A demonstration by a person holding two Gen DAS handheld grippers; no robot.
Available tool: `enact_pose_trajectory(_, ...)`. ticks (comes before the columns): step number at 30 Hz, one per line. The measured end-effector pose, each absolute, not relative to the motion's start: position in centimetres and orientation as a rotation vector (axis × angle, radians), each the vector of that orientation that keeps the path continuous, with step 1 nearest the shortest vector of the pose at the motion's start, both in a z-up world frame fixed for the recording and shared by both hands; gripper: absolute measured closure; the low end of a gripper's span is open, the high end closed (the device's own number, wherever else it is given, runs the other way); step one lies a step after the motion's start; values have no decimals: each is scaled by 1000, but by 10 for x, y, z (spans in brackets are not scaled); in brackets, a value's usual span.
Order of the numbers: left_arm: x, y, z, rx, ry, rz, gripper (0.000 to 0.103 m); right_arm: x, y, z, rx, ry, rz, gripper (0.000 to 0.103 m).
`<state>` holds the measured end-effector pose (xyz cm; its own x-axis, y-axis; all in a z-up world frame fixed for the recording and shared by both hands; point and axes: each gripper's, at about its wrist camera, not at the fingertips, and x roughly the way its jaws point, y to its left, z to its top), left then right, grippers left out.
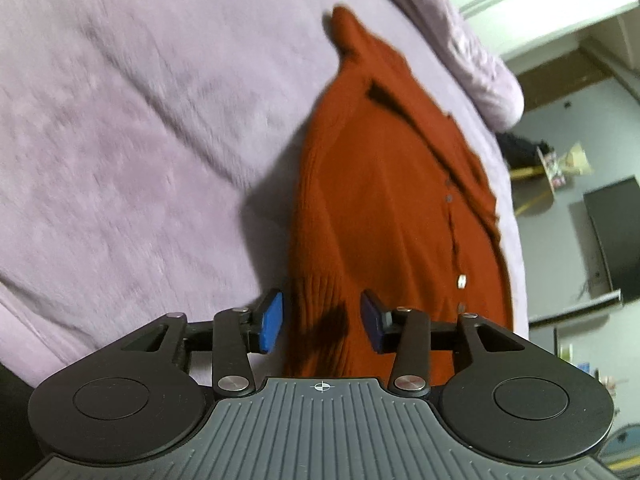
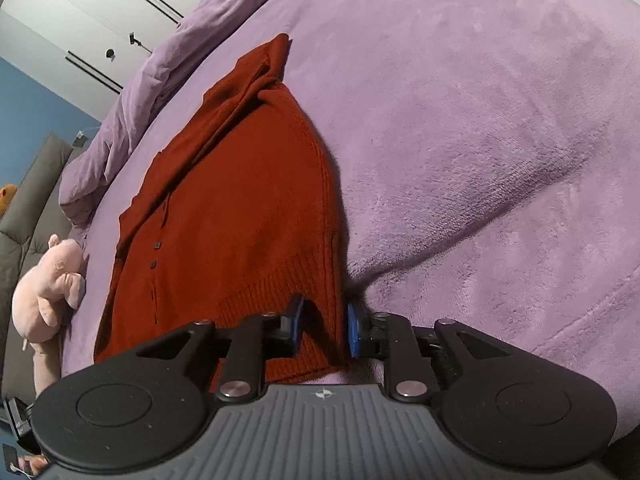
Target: Fold small clothes
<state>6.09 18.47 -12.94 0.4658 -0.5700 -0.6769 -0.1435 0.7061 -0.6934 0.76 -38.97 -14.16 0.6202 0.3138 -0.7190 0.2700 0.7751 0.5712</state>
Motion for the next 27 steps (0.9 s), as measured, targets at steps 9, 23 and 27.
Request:
enact_pose_trajectory(9, 59, 168, -113, -767, 1070, -428, 93, 10, -382, -137, 652, 907, 77, 98)
enact_pose_trajectory(23, 172, 160, -35, -626, 772, -177, 95, 97, -373, -69, 571, 626, 97, 98)
enact_pose_trajectory(27, 195, 153, -48, -547, 837, -112, 93, 131, -355, -74, 434, 646, 59, 97)
